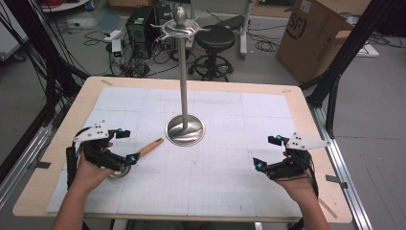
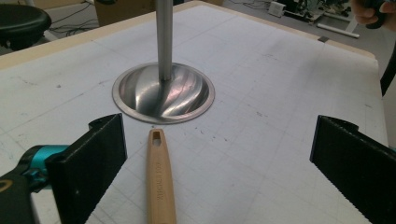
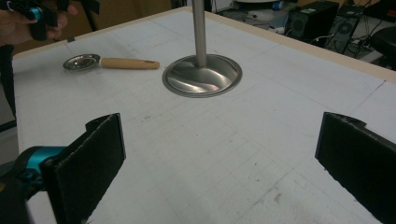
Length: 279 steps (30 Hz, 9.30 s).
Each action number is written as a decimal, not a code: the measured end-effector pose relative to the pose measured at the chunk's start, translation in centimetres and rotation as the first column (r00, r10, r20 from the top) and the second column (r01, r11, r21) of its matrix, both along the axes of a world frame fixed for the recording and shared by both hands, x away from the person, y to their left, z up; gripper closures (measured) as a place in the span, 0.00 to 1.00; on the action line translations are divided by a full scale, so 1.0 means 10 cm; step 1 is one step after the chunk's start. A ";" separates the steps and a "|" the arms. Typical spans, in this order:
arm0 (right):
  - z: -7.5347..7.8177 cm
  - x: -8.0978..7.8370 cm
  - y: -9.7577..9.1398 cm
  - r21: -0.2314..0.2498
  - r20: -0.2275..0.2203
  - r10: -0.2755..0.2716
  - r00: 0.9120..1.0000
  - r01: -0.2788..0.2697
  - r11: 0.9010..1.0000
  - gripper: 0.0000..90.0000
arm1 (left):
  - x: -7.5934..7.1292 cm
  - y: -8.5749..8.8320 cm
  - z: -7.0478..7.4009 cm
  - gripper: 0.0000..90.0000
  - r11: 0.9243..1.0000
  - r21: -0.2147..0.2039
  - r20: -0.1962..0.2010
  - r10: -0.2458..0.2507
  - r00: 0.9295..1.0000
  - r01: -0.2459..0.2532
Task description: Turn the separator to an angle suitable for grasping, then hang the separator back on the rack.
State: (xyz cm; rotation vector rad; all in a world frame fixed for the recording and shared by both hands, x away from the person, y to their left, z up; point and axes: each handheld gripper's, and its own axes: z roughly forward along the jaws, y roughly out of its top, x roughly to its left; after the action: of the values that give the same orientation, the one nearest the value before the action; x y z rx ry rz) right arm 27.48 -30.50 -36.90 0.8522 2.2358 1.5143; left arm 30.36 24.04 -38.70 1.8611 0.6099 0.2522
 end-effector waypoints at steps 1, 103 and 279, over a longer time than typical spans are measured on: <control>-0.01 0.01 -0.01 0.004 -0.003 -0.002 1.000 0.002 1.000 0.00 | 0.00 0.00 0.00 0.05 1.000 0.001 -0.001 0.001 1.000 -0.001; -0.19 0.02 0.14 -0.111 -0.059 0.007 0.998 -0.014 0.994 0.00 | 0.32 -0.28 -0.35 0.64 0.812 0.584 -0.272 0.205 0.940 -0.008; -0.12 0.05 0.28 -0.108 -0.040 0.055 0.998 -0.059 0.992 0.01 | 0.50 -0.46 1.89 0.76 0.999 0.017 0.128 0.037 0.991 -0.040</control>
State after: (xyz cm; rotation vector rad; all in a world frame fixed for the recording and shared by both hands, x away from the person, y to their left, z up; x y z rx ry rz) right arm 27.95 -27.71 -38.10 0.7966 2.3643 1.3959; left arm 35.34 19.40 -19.82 1.8373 0.5577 0.4006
